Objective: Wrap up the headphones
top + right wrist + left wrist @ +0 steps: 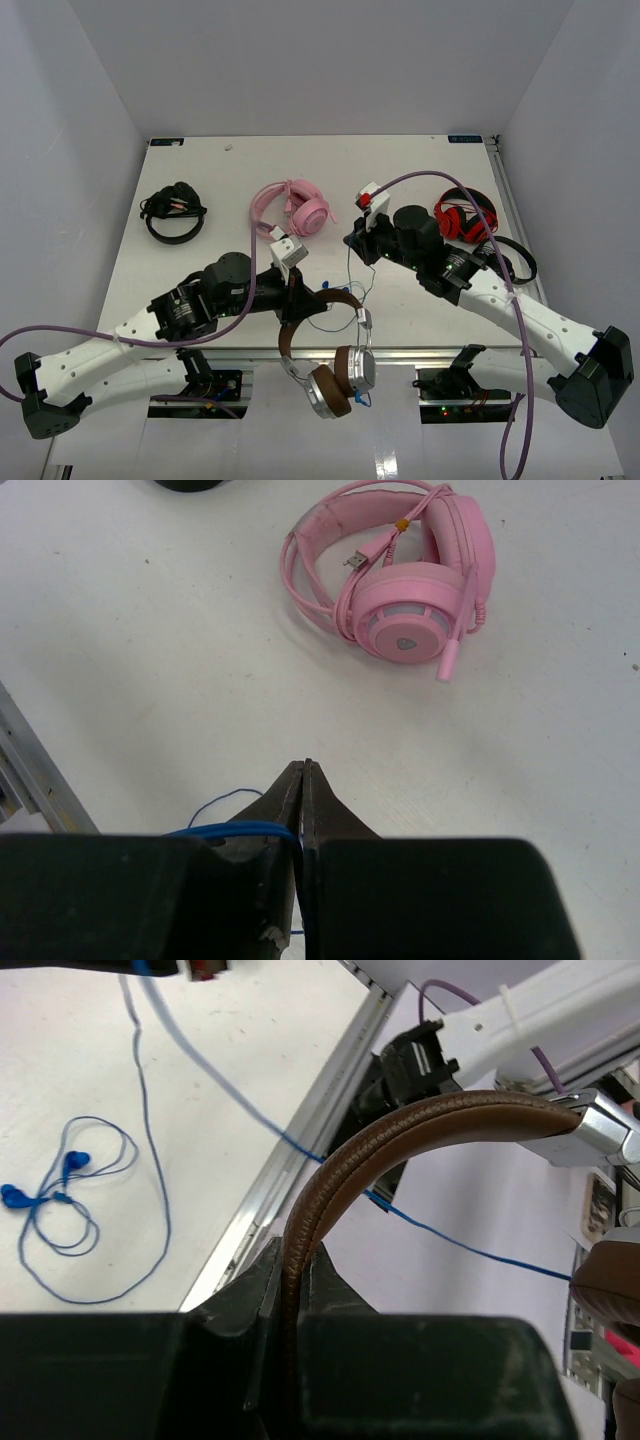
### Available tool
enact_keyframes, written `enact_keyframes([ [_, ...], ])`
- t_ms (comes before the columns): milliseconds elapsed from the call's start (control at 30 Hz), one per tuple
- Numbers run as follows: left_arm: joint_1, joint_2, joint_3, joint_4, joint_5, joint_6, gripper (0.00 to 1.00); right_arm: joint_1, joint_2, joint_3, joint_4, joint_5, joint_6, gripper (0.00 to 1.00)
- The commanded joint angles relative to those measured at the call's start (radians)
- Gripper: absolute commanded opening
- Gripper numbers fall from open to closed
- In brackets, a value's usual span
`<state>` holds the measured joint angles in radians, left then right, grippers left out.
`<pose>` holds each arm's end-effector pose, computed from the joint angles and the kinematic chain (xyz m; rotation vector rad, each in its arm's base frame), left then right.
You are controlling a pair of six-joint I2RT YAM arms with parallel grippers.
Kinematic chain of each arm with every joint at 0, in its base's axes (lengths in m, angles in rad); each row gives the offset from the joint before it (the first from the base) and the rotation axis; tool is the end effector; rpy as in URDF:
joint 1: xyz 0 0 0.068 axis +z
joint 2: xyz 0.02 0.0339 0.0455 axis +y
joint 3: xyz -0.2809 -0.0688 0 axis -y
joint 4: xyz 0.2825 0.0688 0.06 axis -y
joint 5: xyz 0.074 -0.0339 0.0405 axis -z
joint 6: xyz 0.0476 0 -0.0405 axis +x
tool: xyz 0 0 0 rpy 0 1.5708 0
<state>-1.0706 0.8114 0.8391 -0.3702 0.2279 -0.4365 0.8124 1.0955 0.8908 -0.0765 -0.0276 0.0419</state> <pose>0.0964 -0.1988 0.3446 0.8154 1.9418 -1.1880 0.2034 0.2166 0.3308 -0.7314 1.7512 0.6151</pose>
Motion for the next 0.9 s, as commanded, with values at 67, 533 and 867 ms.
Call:
enact_keyframes([
  [67,0.0,-0.052,0.017,-0.05,-0.152,0.018,0.0,-0.002,-0.042,0.086,-0.137,0.07,-0.033,0.08],
  [533,0.0,0.02,-0.008,-0.016,-0.17,0.046,0.0,-0.001,-0.043,0.221,-0.257,0.078,-0.037,0.08],
  [867,0.0,0.133,0.024,-0.061,-0.522,-0.027,0.0,0.002,-0.074,0.207,-0.292,0.038,-0.023,0.08],
])
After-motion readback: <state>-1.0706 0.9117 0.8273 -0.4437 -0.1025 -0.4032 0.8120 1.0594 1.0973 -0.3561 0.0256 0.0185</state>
